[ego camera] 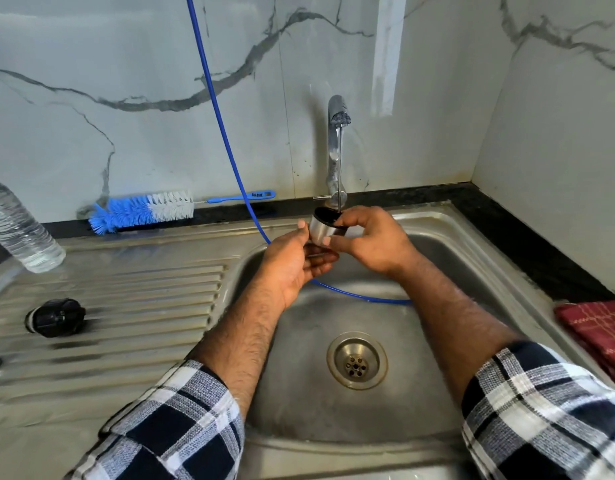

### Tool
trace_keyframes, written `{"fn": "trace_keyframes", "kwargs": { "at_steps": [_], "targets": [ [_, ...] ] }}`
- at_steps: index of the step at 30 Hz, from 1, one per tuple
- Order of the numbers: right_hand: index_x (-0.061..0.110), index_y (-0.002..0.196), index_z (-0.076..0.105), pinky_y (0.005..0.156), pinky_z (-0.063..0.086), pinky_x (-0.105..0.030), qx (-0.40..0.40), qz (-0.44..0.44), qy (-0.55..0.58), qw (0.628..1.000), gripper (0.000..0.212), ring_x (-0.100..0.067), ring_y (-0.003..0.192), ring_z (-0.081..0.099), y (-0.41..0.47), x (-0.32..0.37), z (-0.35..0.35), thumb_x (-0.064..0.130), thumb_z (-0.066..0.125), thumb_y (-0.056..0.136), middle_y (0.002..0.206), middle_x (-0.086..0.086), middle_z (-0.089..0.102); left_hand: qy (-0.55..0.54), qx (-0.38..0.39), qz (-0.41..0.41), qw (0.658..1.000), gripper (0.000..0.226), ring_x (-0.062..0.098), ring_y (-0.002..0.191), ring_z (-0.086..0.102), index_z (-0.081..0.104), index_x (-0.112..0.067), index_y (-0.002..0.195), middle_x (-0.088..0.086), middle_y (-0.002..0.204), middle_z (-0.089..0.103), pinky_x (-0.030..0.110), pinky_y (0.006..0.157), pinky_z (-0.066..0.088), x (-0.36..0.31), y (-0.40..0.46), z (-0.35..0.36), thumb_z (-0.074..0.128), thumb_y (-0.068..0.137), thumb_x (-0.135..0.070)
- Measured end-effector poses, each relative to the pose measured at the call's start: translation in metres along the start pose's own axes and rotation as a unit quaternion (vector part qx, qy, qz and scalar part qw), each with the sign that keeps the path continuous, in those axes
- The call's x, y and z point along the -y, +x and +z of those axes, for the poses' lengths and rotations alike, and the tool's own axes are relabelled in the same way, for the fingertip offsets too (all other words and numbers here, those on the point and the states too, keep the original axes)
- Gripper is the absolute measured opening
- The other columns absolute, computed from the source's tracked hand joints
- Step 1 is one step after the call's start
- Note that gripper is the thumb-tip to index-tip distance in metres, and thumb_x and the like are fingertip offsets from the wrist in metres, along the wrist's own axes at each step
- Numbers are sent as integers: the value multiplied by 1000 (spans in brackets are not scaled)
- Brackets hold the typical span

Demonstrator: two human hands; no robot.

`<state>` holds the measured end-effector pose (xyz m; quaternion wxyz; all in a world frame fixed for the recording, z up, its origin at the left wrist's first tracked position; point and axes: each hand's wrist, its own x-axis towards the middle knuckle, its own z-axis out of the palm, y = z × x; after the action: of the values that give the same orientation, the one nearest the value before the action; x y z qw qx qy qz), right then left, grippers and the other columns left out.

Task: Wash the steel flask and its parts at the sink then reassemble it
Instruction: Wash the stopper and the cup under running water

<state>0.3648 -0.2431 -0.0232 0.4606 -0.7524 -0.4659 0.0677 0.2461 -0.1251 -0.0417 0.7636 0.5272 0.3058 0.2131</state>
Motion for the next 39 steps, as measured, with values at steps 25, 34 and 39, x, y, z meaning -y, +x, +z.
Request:
{"fn": "trace_keyframes", "kwargs": {
  "at_steps": [25,34,39],
  "targets": [
    [24,108,60,78,63,-36,-68,133,46,988,57,-15,94,70,-1,-1,22,29,100,68,107,4,71,31,-184,118,975,16,17,64,70,69,-14,90,7,78,75,27,49,54,-3,5,-11,68,102,-25],
    [32,105,72,83,60,-37,21,139,-117,983,38,-15,95,68,-9,14,-4,56,85,79,99,7,72,122,-153,131,972,16,18,66,69,71,-18,85,5,76,75,30,56,56,2,2,-7,73,99,-25],
    [29,120,71,83,61,-37,69,153,-148,975,43,-17,99,68,-17,28,-10,40,88,82,109,2,71,187,-116,145,965,11,20,68,69,74,-14,86,10,81,76,35,64,58,4,-9,-2,76,96,-16]
  ]
}}
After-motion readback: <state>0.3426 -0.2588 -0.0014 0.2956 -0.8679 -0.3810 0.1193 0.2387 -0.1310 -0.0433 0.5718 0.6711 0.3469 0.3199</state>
